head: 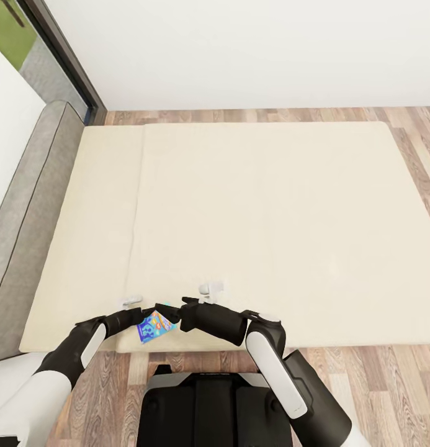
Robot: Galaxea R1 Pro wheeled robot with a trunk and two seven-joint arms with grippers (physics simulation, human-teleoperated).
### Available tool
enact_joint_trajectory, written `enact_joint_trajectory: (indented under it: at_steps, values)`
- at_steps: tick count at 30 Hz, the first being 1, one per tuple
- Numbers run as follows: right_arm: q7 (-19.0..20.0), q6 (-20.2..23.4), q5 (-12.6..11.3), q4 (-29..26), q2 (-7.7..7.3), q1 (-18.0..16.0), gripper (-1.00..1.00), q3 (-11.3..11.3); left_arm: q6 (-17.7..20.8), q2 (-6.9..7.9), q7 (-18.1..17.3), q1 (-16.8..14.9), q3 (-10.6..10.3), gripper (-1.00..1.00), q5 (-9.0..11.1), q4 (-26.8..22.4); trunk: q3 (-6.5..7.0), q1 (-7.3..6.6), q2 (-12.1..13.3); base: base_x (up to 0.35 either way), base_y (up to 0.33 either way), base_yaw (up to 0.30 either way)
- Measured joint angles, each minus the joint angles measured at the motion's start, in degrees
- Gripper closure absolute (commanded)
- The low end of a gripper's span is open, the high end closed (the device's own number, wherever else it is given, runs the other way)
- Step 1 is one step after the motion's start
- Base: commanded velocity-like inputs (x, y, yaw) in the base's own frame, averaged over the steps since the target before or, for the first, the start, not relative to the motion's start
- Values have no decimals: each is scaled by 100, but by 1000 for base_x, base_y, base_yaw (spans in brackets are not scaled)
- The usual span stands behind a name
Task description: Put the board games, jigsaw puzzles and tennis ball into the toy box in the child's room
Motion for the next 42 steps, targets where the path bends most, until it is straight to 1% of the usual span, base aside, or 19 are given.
enact_joint_trajectory:
  at_steps: [14, 20, 25, 29, 42]
  values:
    - [0, 0, -1, 2, 6, 0, -100, -1, 51, 0, -7, 0, -14, -100, 9, 9, -19, 0, 0, 0, 0, 0]
    - [0, 0, -1, 2, 13, 0, -100, -1, 34, 1, -12, -4, 7, -100, 13, 97, -50, -1, -2, 0, 0, 0]
    - [-1, 0, 2, 0, 22, 0, -100, -1, 57, 5, 6, -4, 30, -100, -42, 40, -89, -3, -3, 0, 0, 0]
    - [0, 0, 4, 1, 24, 0, -100, -1, 65, 22, 4, -3, 33, -100, -31, 25, -105, -4, -3, 0, 0, 0]
    - [0, 0, -2, 2, 16, 0, -100, -1, 65, 33, 2, -3, 35, -100, -25, 19, -116, -4, -3, 0, 0, 0]
